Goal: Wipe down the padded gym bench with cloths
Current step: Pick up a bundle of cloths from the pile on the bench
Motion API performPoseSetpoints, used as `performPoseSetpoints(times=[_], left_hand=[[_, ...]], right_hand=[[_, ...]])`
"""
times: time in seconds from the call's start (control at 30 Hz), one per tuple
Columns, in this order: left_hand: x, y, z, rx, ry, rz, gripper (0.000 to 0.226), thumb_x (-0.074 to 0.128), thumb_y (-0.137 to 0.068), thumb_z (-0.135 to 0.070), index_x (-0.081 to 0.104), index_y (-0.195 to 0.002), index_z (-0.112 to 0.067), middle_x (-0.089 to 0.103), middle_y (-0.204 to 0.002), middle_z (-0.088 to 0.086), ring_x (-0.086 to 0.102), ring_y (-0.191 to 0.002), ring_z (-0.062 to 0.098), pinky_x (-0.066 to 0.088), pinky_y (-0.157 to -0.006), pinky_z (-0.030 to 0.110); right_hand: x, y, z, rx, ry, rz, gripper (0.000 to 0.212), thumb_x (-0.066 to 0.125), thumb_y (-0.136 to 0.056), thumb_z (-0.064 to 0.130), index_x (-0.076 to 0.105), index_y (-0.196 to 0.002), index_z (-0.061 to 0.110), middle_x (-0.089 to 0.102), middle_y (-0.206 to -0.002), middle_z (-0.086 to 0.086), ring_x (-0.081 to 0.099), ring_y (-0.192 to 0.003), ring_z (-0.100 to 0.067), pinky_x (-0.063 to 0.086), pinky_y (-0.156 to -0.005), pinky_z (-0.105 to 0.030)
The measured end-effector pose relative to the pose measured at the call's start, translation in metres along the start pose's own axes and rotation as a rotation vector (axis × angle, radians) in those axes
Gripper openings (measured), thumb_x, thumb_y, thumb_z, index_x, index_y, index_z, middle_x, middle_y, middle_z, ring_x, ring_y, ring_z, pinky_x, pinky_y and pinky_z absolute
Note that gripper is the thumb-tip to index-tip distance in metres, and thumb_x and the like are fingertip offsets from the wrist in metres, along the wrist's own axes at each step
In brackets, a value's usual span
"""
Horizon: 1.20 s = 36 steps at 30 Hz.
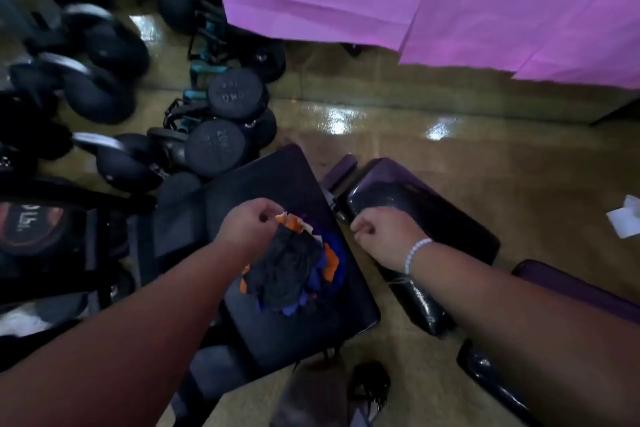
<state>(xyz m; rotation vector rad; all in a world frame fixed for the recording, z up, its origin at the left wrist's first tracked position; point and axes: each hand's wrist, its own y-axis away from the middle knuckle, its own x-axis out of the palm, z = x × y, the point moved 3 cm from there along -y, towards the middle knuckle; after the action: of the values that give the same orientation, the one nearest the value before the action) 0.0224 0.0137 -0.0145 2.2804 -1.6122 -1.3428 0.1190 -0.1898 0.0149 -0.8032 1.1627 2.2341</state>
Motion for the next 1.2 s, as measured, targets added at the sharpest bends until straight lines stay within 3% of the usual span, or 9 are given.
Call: performPoseSetpoints(times=[0.1, 0.3, 0.47, 0.67, 0.83, 1.0, 1.1, 1.2], left_hand=[[0.011, -0.012, 0.013, -0.002, -0.023, 0.008, 0.031, 0.056, -0.079, -0.005, 0.058, -0.074, -0.036, 0.065, -0.090, -0.003, 0.060, -0.085, 0.016, 0.043, -0.076, 0.024], [0.023, -0.016, 0.020, 0.030, -0.070, 0.048, 0.030, 0.056, -0.080, -0.005, 0.062, -0.088, -0.033, 0.057, -0.087, -0.010, 0.055, -0.082, 0.011, 0.039, -0.075, 0.020], [0.035, -0.017, 0.035, 0.118, -0.189, 0.161, 0.043, 0.064, -0.072, -0.006, 0.062, -0.109, -0.028, 0.054, -0.121, -0.005, 0.054, -0.109, 0.015, 0.040, -0.095, 0.024], [0.041, -0.016, 0.039, 0.109, -0.162, 0.152, 0.060, 0.064, -0.069, -0.002, 0.053, -0.121, -0.031, 0.047, -0.132, -0.005, 0.049, -0.118, 0.016, 0.038, -0.103, 0.030], [0.043, -0.014, 0.028, 0.120, -0.234, 0.181, 0.075, 0.053, -0.073, 0.003, 0.039, -0.135, -0.036, 0.033, -0.146, -0.008, 0.037, -0.130, 0.015, 0.029, -0.101, 0.021], [0.049, -0.014, 0.024, 0.139, -0.305, 0.235, 0.076, 0.045, -0.075, 0.001, 0.036, -0.133, -0.047, 0.024, -0.151, -0.009, 0.036, -0.132, 0.020, 0.035, -0.106, 0.036], [0.053, -0.015, 0.027, 0.139, -0.308, 0.233, 0.075, 0.046, -0.074, 0.005, 0.037, -0.135, -0.039, 0.025, -0.152, -0.004, 0.032, -0.135, 0.020, 0.031, -0.109, 0.037], [0.054, -0.013, 0.033, 0.159, -0.299, 0.246, 0.075, 0.048, -0.074, 0.005, 0.037, -0.137, -0.035, 0.026, -0.152, -0.001, 0.029, -0.137, 0.022, 0.028, -0.111, 0.037]], right_hand=[[0.023, -0.024, 0.009, -0.036, 0.015, 0.052, 0.020, 0.057, -0.086, 0.022, 0.068, -0.103, 0.019, 0.062, -0.112, -0.002, 0.059, -0.104, -0.021, 0.047, -0.092, -0.030], [0.060, -0.044, 0.020, -0.007, 0.021, 0.108, 0.029, 0.057, -0.087, 0.031, 0.064, -0.114, 0.024, 0.061, -0.116, -0.002, 0.056, -0.108, -0.023, 0.047, -0.094, -0.035], [0.090, -0.042, 0.016, 0.190, -0.061, 0.165, 0.043, 0.058, -0.084, 0.043, 0.053, -0.125, 0.030, 0.063, -0.118, 0.002, 0.059, -0.109, -0.023, 0.048, -0.094, -0.035], [0.095, -0.037, 0.018, 0.258, 0.046, 0.127, 0.042, 0.057, -0.083, 0.046, 0.055, -0.119, 0.025, 0.061, -0.120, -0.001, 0.057, -0.112, -0.026, 0.048, -0.093, -0.037], [0.096, -0.033, 0.022, 0.185, 0.006, 0.166, 0.028, 0.048, -0.090, 0.032, 0.064, -0.108, 0.017, 0.057, -0.115, -0.007, 0.050, -0.112, -0.028, 0.048, -0.091, -0.038], [0.095, -0.026, 0.027, 0.132, -0.073, 0.152, 0.025, 0.047, -0.089, 0.029, 0.061, -0.106, 0.016, 0.056, -0.115, -0.009, 0.048, -0.113, -0.030, 0.044, -0.090, -0.036], [0.102, -0.021, 0.028, 0.111, -0.078, 0.268, 0.031, 0.055, -0.087, 0.037, 0.055, -0.116, 0.029, 0.045, -0.128, -0.007, 0.040, -0.123, -0.030, 0.039, -0.101, -0.038], [0.106, -0.017, 0.031, 0.061, -0.035, 0.322, 0.039, 0.052, -0.090, 0.036, 0.051, -0.129, 0.029, 0.040, -0.138, -0.002, 0.032, -0.132, -0.024, 0.035, -0.104, -0.038]])
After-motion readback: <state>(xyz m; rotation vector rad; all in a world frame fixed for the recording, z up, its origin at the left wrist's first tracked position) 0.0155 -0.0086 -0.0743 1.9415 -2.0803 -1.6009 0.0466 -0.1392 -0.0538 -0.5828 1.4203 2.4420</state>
